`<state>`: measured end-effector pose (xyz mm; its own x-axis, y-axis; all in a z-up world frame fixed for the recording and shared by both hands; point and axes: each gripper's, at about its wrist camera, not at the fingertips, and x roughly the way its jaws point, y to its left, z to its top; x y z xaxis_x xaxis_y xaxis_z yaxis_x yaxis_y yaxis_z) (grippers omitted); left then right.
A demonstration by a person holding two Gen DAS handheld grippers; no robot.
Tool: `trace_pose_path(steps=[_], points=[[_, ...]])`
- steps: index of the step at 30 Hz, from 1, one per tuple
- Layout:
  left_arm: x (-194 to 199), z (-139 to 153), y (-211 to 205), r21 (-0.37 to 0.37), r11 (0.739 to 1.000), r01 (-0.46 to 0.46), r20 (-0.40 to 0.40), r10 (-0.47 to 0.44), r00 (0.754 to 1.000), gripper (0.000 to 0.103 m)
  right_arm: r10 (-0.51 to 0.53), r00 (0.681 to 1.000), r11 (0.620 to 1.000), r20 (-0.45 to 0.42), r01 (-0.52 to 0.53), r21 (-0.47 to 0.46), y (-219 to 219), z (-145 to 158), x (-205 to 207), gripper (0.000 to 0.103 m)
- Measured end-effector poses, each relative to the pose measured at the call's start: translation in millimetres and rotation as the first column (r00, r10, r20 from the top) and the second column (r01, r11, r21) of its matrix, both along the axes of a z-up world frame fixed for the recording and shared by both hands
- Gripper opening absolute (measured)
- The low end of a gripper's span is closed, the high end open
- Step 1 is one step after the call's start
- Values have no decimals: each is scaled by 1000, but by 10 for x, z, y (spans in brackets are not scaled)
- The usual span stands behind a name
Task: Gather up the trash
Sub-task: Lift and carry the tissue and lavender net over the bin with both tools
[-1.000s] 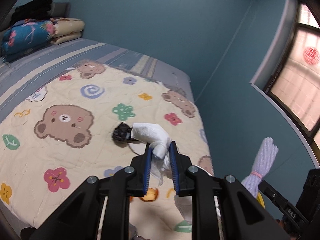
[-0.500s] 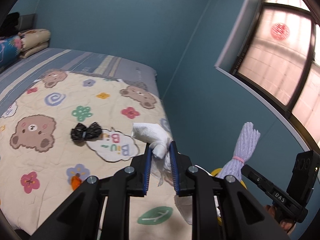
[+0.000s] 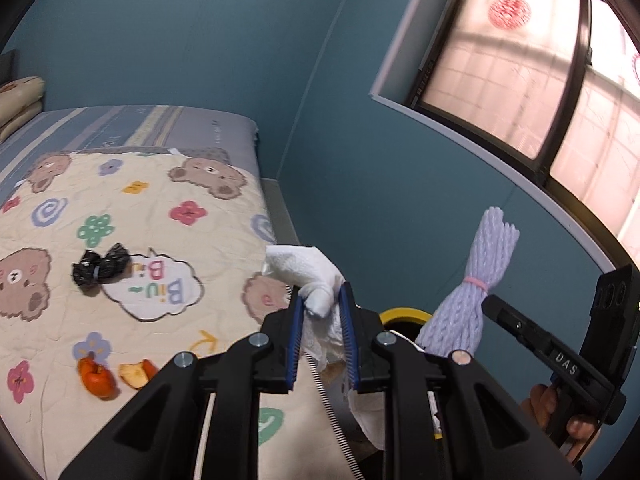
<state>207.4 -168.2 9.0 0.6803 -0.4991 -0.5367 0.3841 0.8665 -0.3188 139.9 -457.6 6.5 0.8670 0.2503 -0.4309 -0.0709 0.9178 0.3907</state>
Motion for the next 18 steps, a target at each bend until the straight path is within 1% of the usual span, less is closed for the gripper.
trace_pose_path(steps=[9, 18], points=[[140, -111, -460, 18, 997, 72, -30, -71, 997, 17, -84, 996, 996, -19, 84, 17, -382, -115, -39, 7], [348, -382, -914, 23, 992, 123, -83, -120, 989, 17, -155, 986, 987, -54, 157, 36, -731, -350, 7, 7]])
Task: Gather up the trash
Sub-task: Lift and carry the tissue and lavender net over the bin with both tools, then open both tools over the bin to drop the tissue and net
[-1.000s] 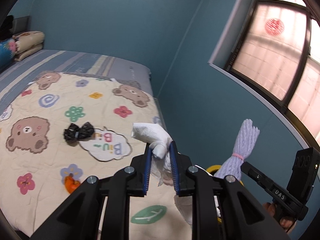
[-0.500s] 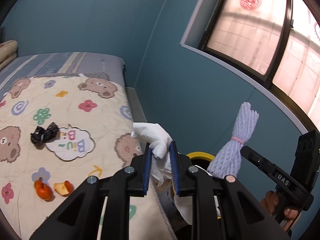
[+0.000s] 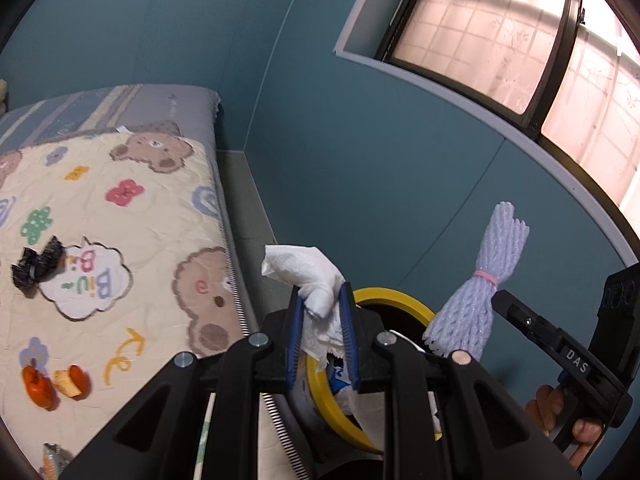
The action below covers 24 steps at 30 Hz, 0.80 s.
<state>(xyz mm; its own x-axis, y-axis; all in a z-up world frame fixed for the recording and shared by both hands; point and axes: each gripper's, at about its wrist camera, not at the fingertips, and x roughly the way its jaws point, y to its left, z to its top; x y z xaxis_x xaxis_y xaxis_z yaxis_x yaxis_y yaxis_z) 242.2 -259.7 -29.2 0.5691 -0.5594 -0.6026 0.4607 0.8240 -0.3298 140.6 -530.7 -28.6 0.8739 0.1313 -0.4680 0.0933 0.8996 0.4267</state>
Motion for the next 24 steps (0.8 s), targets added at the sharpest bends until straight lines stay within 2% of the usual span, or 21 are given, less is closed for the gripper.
trace_pose_path(steps=[12, 18, 23, 24], points=[[280, -604, -661, 58, 995, 78, -102, -72, 992, 17, -49, 995, 998, -83, 53, 42, -364, -539, 95, 8], [348, -885, -819, 64, 993, 96, -156, -85, 984, 17, -65, 991, 996, -118, 72, 58, -458, -754, 106, 8], [383, -1044, -880, 55, 992, 114, -193, -102, 976, 20, -70, 988, 993, -135, 81, 81, -570, -927, 50, 8], [378, -1057, -889, 55, 991, 119, -194, -106, 975, 24, -73, 988, 993, -138, 85, 83, -579, -948, 46, 8]])
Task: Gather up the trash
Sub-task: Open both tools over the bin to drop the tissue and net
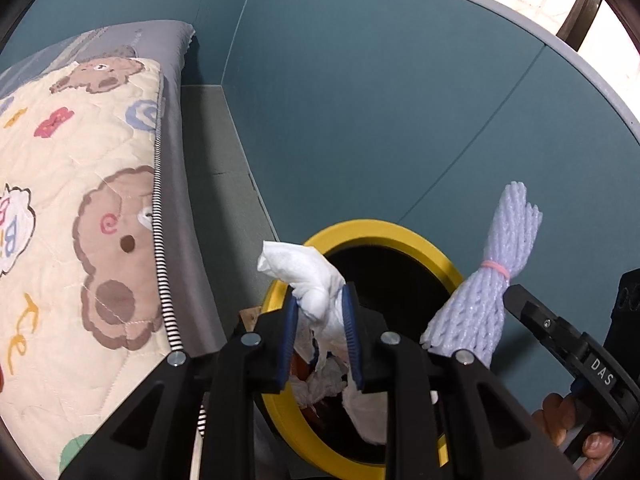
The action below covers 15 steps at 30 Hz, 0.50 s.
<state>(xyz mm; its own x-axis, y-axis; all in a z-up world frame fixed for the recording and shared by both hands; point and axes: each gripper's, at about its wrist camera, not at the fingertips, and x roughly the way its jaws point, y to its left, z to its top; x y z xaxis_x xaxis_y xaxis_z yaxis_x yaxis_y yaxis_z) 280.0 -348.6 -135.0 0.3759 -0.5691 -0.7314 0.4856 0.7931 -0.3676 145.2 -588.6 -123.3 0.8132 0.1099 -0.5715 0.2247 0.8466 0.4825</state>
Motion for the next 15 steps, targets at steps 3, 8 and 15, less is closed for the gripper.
trace_pose_path(steps=[3, 8, 15], points=[[9, -13, 0, -2, 1000, -1, 3, 1, 1000, 32, -7, 1000, 1000, -5, 7, -8, -7, -5, -11, 10], [21, 3, 57, -17, 1000, -13, -4, 13, 1000, 48, -31, 999, 1000, -6, 31, -2, -9, 28, -47, 41], [-52, 125, 322, 3, 998, -67, 46, 66, 997, 81, -24, 1000, 1000, -16, 24, -8, 90, 49, -90, 44]])
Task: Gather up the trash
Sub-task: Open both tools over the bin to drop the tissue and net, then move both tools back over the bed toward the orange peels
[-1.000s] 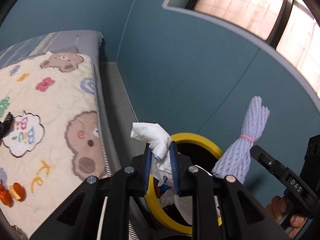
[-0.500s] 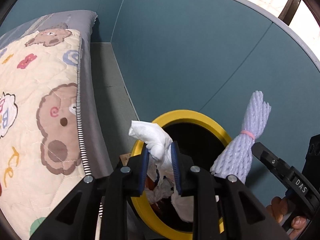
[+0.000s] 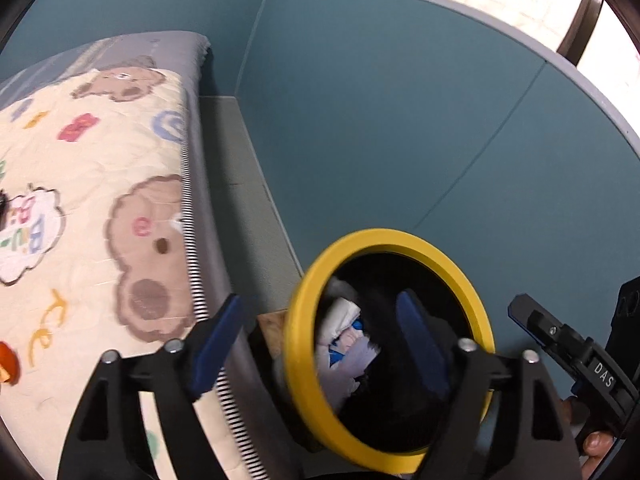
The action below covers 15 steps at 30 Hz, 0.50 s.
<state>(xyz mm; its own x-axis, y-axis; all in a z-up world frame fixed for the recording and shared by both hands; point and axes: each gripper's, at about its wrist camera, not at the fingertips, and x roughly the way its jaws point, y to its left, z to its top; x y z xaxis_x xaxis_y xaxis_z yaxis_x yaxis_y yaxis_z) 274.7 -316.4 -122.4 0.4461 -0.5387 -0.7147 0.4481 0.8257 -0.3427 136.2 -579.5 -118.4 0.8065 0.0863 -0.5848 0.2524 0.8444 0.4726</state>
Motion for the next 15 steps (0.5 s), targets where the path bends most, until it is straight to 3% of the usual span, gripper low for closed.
trace_pose_path(steps=[6, 15], points=[[-48, 144, 465, 27, 997, -67, 55, 65, 996, 91, 95, 995, 995, 2, -95, 4, 279, 41, 58, 63], [-100, 315, 1382, 81, 975, -205, 119, 195, 974, 91, 251, 968, 967, 26, -250, -40, 1019, 284, 276, 70]])
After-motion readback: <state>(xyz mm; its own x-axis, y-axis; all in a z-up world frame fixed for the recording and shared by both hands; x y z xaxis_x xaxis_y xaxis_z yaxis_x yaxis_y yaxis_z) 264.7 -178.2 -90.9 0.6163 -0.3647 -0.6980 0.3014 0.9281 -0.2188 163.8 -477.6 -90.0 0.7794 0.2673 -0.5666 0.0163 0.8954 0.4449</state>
